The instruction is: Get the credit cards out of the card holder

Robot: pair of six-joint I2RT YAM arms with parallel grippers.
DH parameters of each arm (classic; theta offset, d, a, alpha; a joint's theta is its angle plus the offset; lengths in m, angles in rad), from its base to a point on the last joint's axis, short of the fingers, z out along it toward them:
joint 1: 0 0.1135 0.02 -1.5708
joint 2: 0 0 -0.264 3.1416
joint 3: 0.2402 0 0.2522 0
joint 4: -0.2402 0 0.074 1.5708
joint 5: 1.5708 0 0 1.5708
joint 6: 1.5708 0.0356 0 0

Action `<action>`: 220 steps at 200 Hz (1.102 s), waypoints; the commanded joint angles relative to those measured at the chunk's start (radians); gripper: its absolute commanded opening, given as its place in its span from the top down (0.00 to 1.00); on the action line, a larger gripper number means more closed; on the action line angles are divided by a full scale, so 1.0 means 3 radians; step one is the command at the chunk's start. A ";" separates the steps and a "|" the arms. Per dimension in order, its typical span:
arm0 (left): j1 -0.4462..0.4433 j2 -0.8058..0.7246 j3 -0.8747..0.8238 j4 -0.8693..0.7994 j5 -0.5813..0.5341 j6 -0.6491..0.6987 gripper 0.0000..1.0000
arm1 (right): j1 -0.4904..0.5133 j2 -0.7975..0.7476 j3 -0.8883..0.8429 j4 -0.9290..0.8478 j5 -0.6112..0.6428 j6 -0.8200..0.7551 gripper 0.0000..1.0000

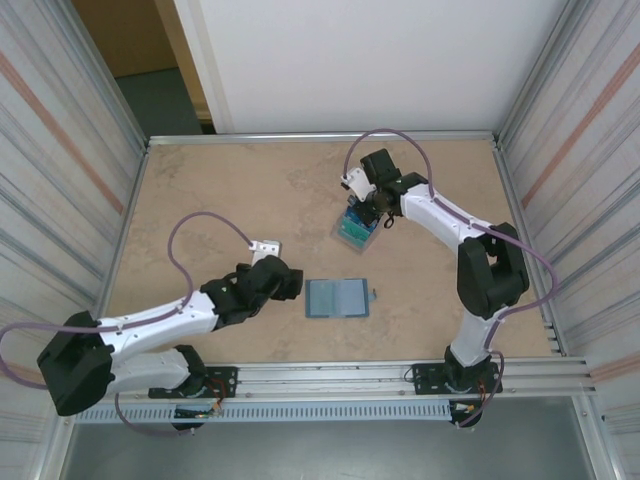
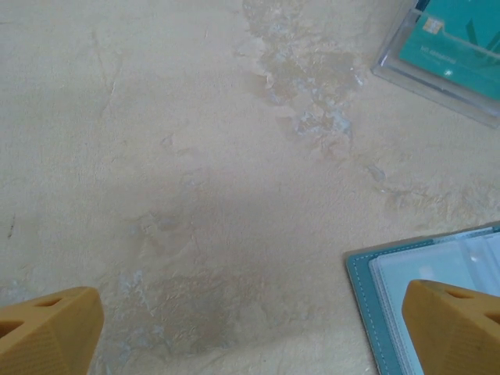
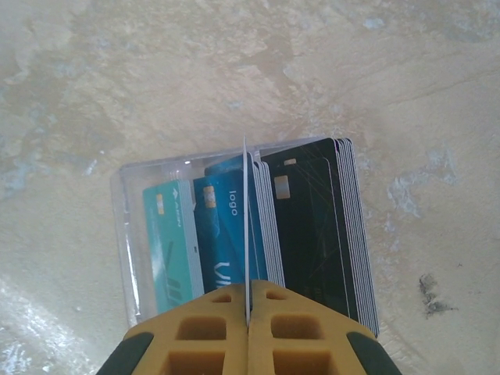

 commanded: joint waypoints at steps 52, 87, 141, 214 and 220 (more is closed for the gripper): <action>0.0074 -0.0235 -0.0119 0.0089 0.0030 -0.0036 0.01 | -0.0051 0.0237 0.0179 -0.0194 0.0020 -0.0119 0.99; 0.0078 -0.0268 -0.0142 0.0084 0.0029 -0.0042 0.01 | -0.0063 0.0311 0.0221 -0.0260 0.0073 -0.0120 0.88; 0.0084 -0.0290 -0.0163 0.0085 0.0028 -0.0054 0.01 | -0.0064 0.0321 0.0250 -0.0261 0.0169 -0.0077 0.78; 0.0104 -0.0393 -0.0197 0.0016 -0.0107 -0.0162 0.01 | 0.0038 -0.0099 0.0128 -0.0273 0.0286 0.0629 0.75; 0.0108 -0.0408 -0.0207 0.0013 -0.0129 -0.0181 0.01 | 0.0069 -0.0154 0.0103 -0.0292 0.0351 0.0787 0.75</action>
